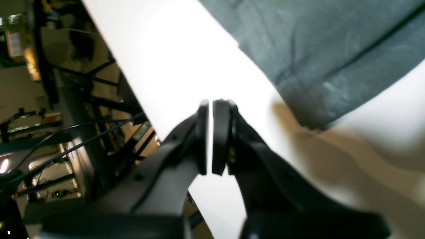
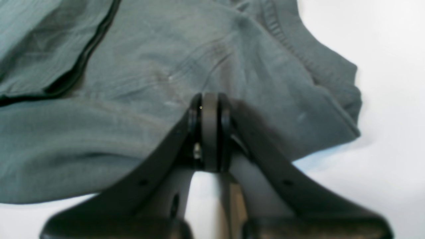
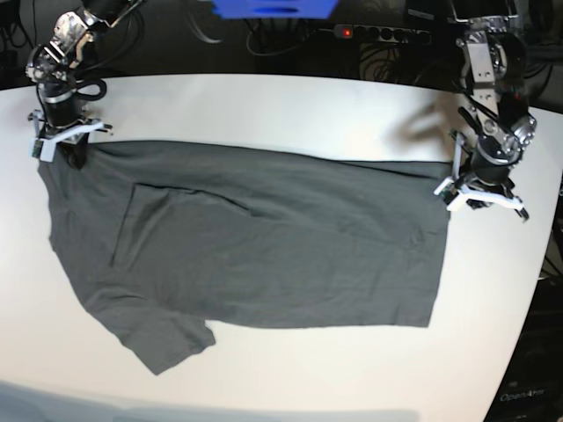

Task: Fold the T-shirt properly
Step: 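Pull the held shirt edge further toward the arm bases with both grippers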

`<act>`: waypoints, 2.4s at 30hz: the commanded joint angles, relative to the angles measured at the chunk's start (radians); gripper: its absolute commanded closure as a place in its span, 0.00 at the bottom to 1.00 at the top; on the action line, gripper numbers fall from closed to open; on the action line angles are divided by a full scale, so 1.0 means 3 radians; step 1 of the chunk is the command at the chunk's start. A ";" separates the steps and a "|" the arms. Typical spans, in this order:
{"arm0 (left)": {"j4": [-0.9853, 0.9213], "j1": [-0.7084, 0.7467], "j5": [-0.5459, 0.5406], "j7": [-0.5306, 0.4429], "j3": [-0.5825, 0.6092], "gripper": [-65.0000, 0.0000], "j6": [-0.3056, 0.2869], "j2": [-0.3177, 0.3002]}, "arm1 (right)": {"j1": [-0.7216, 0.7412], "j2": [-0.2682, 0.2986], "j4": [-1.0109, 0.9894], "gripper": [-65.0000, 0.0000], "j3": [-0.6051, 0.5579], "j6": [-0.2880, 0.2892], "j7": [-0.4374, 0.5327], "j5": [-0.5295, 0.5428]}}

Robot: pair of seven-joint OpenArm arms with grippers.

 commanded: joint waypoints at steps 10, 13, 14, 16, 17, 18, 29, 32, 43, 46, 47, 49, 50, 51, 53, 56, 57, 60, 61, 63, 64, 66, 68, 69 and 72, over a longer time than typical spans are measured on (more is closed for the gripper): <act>-0.0408 -0.0300 0.0002 -0.0043 0.0129 0.96 0.0032 0.0238 | -0.0093 -0.0029 -0.0060 0.99 -0.0004 -0.0029 -0.0589 -0.0425; -0.0561 -0.0315 -0.0003 -0.0043 0.0134 0.96 0.0032 0.0244 | -0.0098 -0.0024 -0.0065 0.99 -0.0004 -0.0029 -0.0589 -0.0425; -0.0592 -0.0320 -0.0003 -0.0043 0.0139 0.96 0.0032 0.0254 | -0.0098 -0.0024 -0.0065 0.99 -0.0004 -0.0029 -0.0589 -0.0425; -0.0638 -0.0330 0.0002 -0.0043 0.0139 0.96 0.0032 0.0254 | -0.0113 -0.0024 -0.0065 0.99 -0.0004 -0.0029 -0.0589 -0.0425; -0.0679 -0.0320 0.0002 -0.0043 0.0124 0.96 0.0032 0.0254 | -0.0119 -0.0024 -0.0065 0.99 -0.0004 -0.0029 -0.0589 -0.0425; -0.0715 -0.0320 -0.0003 -0.0043 0.0119 0.96 0.0032 0.0238 | -0.0119 -0.0024 -0.0065 0.99 -0.0004 -0.0029 -0.0589 -0.0425; -0.0735 -0.0044 -0.0003 -0.0043 0.0108 0.96 0.0032 0.0177 | -0.0226 -0.0019 -0.0065 0.99 0.0001 -0.0029 -0.0589 -0.0425; -0.0735 0.0017 -0.0008 -0.0043 0.0042 0.96 0.0032 0.0182 | -0.0241 -0.0019 -0.0065 0.99 0.0017 -0.0029 -0.0589 -0.0425; -0.0735 0.0278 -0.0008 -0.0344 -0.0270 0.96 0.0032 0.0223 | -0.0497 -0.0040 -0.0070 0.99 0.0027 -0.0029 -0.0364 -0.0409; -0.0735 0.0314 0.0017 -0.0488 -0.0459 0.96 0.0032 0.0325 | -0.0553 -0.0101 -0.0060 0.99 0.0032 -0.0029 -0.0272 -0.0409; -0.0735 0.0324 0.0017 -0.0549 -0.0516 0.96 0.0032 0.0346 | -0.0579 -0.0101 -0.0060 0.99 0.0032 -0.0029 -0.0247 -0.0409; -0.0735 0.0334 0.0022 -0.0626 -0.0592 0.96 0.0032 0.0351 | -0.0625 -0.0106 -0.0060 0.99 0.0032 -0.0029 -0.0216 -0.0409; -0.0735 0.0350 0.0022 -0.0636 -0.0608 0.96 0.0032 0.0356 | -0.0640 -0.0106 -0.0065 0.99 0.0032 -0.0029 -0.0196 -0.0409; -0.0745 0.0380 0.0017 -0.0636 -0.0608 0.96 0.0032 0.0361 | -0.0666 -0.0106 -0.0081 0.99 0.0032 -0.0029 -0.0170 -0.0409; -0.0740 0.0437 0.0007 -0.0636 -0.0643 0.96 0.0032 0.0371 | -0.0696 -0.0111 -0.0086 0.99 0.0032 -0.0029 -0.0109 -0.0409; -0.0735 0.0519 0.0002 -0.0636 -0.0649 0.96 0.0032 0.0371 | -0.0732 -0.0116 -0.0086 0.99 0.0032 -0.0029 -0.0073 -0.0409; -0.0735 0.0544 -0.0003 -0.0636 -0.0654 0.96 0.0032 0.0371 | -0.0743 -0.0127 -0.0086 0.99 0.0032 -0.0029 -0.0073 -0.0409; -0.0735 0.0606 -0.0003 -0.0636 -0.0654 0.96 0.0032 0.0371 | -0.0783 -0.0132 -0.0081 0.99 0.0032 -0.0029 -0.0073 -0.0409; -0.0735 0.0616 -0.0008 -0.0636 -0.0654 0.96 0.0032 0.0371 | -0.0783 -0.0132 -0.0086 0.99 0.0032 -0.0029 -0.0073 -0.0409; -0.0735 0.0621 -0.0008 -0.0636 -0.0700 0.96 0.0032 0.0377 | -0.0783 -0.0132 -0.0091 0.99 0.0032 -0.0029 -0.0073 -0.0409; -0.0735 0.0611 -0.0008 -0.0636 -0.0720 0.96 0.0032 0.0377 | -0.0778 -0.0132 -0.0091 0.99 0.0032 -0.0029 -0.0073 -0.0409; -0.0730 0.0606 -0.0008 -0.0636 -0.0725 0.96 0.0032 0.0402 | -0.0773 -0.0132 -0.0091 0.99 0.0027 -0.0029 -0.0073 -0.0409; -0.0658 0.0606 -0.0008 -0.0636 -0.0741 0.96 0.0032 0.0387 | -0.0773 -0.0132 -0.0091 0.99 0.0027 -0.0029 -0.0073 -0.0409; -0.0607 0.0606 -0.0008 -0.0636 -0.0787 0.96 0.0032 0.0402 | -0.0773 -0.0132 -0.0091 0.99 0.0027 -0.0029 -0.0073 -0.0409; -0.0469 0.0595 -0.0008 -0.0636 -0.0838 0.96 0.0032 0.0412 | -0.0773 -0.0132 -0.0091 0.99 0.0027 -0.0029 -0.0078 -0.0409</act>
